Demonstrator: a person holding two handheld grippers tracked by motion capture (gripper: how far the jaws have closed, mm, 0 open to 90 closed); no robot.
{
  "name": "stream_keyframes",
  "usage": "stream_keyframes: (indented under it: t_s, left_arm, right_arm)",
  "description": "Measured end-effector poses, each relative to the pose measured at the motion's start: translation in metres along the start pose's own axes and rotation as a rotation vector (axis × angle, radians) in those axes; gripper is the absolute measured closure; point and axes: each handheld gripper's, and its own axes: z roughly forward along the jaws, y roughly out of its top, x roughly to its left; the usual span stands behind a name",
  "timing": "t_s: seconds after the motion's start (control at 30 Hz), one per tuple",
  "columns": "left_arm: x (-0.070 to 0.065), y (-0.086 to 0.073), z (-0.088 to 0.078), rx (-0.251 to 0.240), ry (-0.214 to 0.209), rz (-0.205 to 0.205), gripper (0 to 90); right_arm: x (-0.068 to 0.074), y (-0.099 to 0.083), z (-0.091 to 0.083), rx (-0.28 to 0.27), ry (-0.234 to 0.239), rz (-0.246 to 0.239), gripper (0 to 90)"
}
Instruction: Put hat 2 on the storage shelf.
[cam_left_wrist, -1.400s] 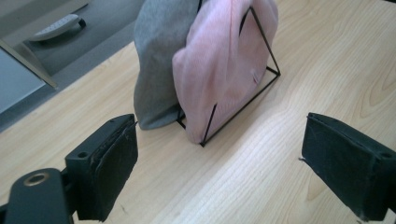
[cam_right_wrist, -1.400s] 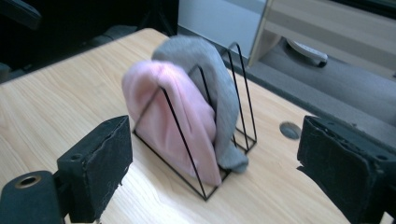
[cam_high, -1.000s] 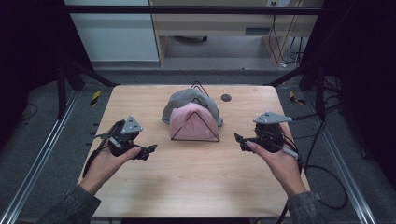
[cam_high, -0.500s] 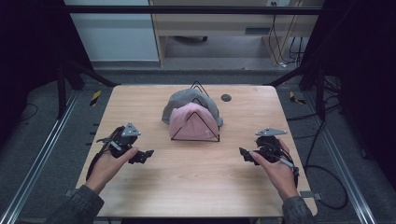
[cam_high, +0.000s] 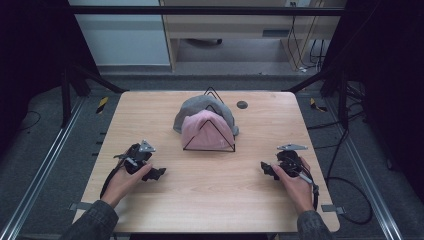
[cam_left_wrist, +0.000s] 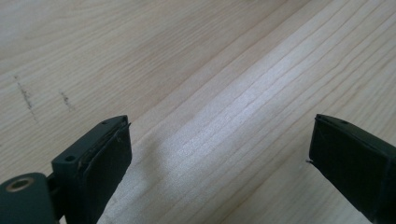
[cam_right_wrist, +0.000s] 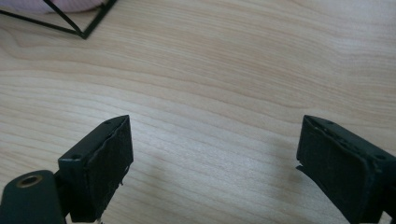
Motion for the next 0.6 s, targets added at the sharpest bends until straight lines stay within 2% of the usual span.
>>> stream_keyframes:
  t_s: [0.1, 0.13, 0.23, 0.3, 0.6]
  left_arm:
    - [0.001, -0.001, 0.005, 0.013, 0.004, -0.016, 5.4]
    - [0.001, -0.002, 0.007, 0.013, 0.006, -0.023, 5.4]
    - [0.003, -0.006, 0.010, 0.019, -0.015, -0.038, 3.9]
    - [0.004, -0.007, 0.010, 0.007, -0.012, -0.043, 2.9]
    - [0.004, -0.012, 0.012, -0.028, -0.007, -0.056, 0.0]
  right_arm:
    - [-0.002, -0.002, 0.004, 0.013, -0.010, 0.002, 10.9]
    - [-0.002, -0.003, 0.004, 0.017, -0.005, 0.018, 10.9]
    - [-0.001, -0.005, 0.006, 0.019, 0.003, 0.023, 10.7]
    - [-0.001, -0.005, 0.007, 0.013, -0.003, 0.011, 10.6]
    - [-0.001, -0.009, 0.006, -0.009, 0.004, 0.022, 9.3]
